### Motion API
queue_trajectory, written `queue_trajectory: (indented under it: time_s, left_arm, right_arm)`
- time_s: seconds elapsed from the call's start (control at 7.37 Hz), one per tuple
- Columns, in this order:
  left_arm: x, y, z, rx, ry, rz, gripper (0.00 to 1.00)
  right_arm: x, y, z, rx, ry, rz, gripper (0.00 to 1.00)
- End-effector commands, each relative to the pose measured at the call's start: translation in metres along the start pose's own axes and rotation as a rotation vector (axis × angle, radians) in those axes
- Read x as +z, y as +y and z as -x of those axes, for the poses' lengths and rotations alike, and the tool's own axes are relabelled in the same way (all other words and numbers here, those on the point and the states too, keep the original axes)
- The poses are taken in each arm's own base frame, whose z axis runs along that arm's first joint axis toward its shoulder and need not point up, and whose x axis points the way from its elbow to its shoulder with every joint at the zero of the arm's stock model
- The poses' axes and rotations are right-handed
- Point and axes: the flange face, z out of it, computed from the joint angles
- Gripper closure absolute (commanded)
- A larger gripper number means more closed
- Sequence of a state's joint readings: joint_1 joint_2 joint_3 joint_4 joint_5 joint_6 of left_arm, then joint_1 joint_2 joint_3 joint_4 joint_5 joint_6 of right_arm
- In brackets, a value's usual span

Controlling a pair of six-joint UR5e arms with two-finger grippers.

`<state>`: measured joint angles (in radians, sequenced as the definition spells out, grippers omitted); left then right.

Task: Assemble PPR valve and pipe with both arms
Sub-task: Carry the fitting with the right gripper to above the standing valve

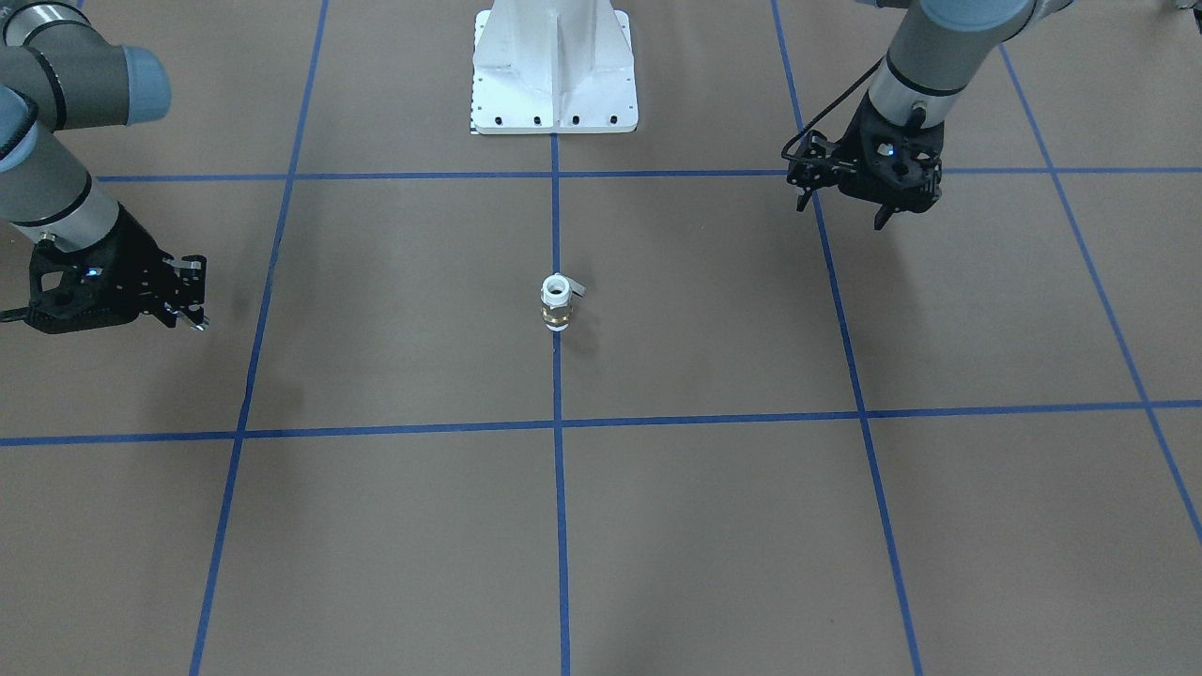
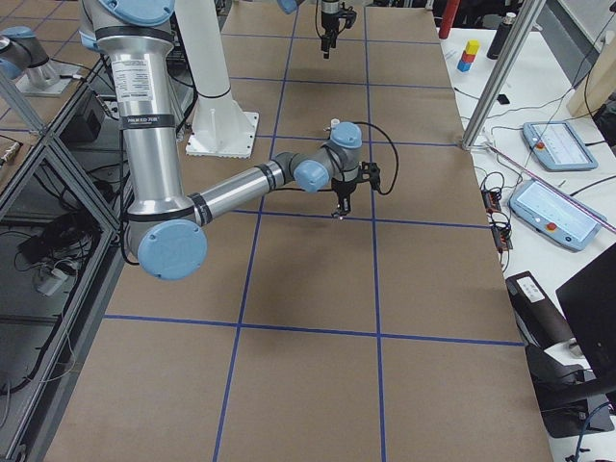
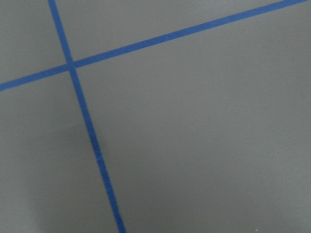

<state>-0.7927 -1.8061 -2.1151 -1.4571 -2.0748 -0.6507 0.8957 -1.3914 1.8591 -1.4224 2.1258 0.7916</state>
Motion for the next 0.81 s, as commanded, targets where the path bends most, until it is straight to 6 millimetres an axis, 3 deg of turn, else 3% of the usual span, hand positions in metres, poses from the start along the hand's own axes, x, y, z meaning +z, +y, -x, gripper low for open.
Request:
queue_trajectory:
  time_s: [0.0, 0.27, 0.54, 0.68]
  left_arm:
    - [-0.001, -0.001, 0.009, 0.008, -0.001, 0.011, 0.01]
    - [0.001, -0.002, 0.010, -0.009, -0.003, 0.015, 0.01]
    - [0.001, -0.003, 0.006, -0.037, 0.002, 0.014, 0.01]
    - [0.001, -0.003, 0.006, -0.038, 0.002, 0.014, 0.01]
  right_arm:
    - [-0.032, -0.014, 0.125, 0.102, -0.027, 0.033, 1.00]
    - [-0.060, -0.013, 0.204, 0.140, -0.067, 0.026, 1.00]
    - [-0.064, 0.003, 0.270, 0.149, -0.098, 0.007, 1.00]
    - [-0.067, -0.003, 0.301, 0.189, -0.084, -0.002, 1.00]
